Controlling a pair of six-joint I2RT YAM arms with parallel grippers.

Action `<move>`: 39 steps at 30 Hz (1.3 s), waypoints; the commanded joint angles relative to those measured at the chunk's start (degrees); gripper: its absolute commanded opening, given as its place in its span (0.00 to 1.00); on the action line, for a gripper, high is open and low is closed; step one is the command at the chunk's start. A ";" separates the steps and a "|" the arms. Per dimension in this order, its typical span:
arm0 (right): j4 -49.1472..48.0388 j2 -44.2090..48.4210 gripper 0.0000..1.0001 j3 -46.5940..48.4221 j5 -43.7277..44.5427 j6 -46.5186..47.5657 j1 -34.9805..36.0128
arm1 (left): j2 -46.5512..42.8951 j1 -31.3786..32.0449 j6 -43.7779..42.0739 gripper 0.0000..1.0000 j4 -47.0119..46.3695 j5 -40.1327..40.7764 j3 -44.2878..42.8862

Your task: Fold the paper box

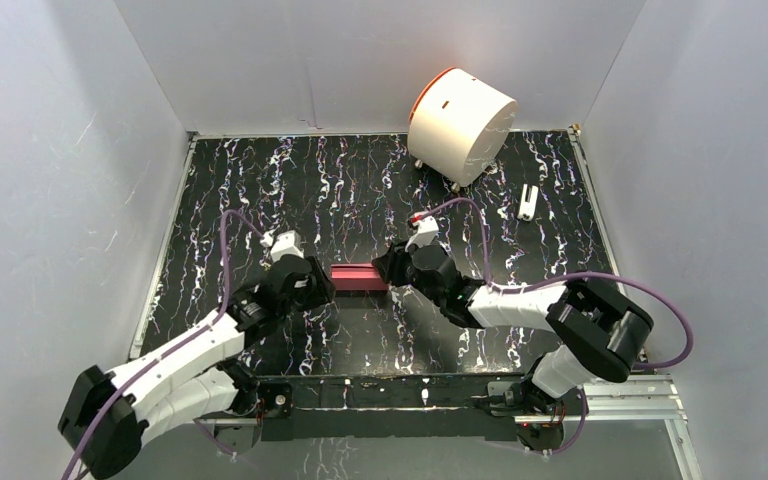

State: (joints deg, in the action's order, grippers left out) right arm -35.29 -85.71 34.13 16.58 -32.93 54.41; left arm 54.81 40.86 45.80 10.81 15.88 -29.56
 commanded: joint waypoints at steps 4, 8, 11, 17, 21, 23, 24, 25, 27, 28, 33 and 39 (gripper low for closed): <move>8.37 -3.54 0.41 -2.98 3.09 3.13 3.60 | -11.53 -0.12 16.13 0.67 -5.20 -2.66 6.12; 7.43 -3.92 0.41 -3.11 3.55 3.32 3.83 | -12.34 -0.25 23.88 0.76 -10.18 -1.07 9.20; 6.92 -4.24 0.41 -2.95 3.40 3.65 3.94 | -11.83 -0.55 27.86 0.78 -14.44 1.42 10.66; 6.13 -4.98 0.41 -2.46 2.80 4.01 4.11 | -10.48 -2.73 34.04 0.82 -25.52 4.02 15.38; 5.77 -5.07 0.41 -2.64 2.60 4.34 4.07 | -5.24 -5.62 34.61 0.82 -27.85 1.06 14.41; 5.59 -5.25 0.41 -2.58 2.38 4.41 4.12 | -3.23 -7.69 35.15 0.82 -30.70 -0.75 14.72; 5.51 -5.37 0.41 -2.51 2.18 4.49 4.12 | -2.21 -8.39 35.41 0.82 -32.02 -1.52 14.86; 5.42 -5.49 0.41 -2.45 2.00 4.52 4.12 | -1.26 -9.14 35.67 0.82 -32.66 -2.05 14.74; 5.36 -5.81 0.41 -2.33 1.72 4.66 4.14 | 0.60 -10.52 35.59 0.80 -34.46 -3.55 14.66; 5.25 -5.91 0.41 -2.38 1.57 4.71 4.19 | 1.46 -11.09 35.72 0.79 -35.07 -4.25 14.63; 4.99 -6.46 0.40 -2.12 1.19 4.71 4.21 | 4.87 -12.03 36.12 0.70 -38.60 -8.43 15.06; 4.51 -6.94 0.40 -2.27 1.43 4.53 4.23 | 5.23 -12.21 37.98 0.43 -41.63 -11.20 18.86</move>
State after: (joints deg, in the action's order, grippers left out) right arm -41.65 -89.06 33.87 21.10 -30.81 57.19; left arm 60.71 28.97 82.06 -27.05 7.75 -13.50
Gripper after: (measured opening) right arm 0.422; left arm 0.510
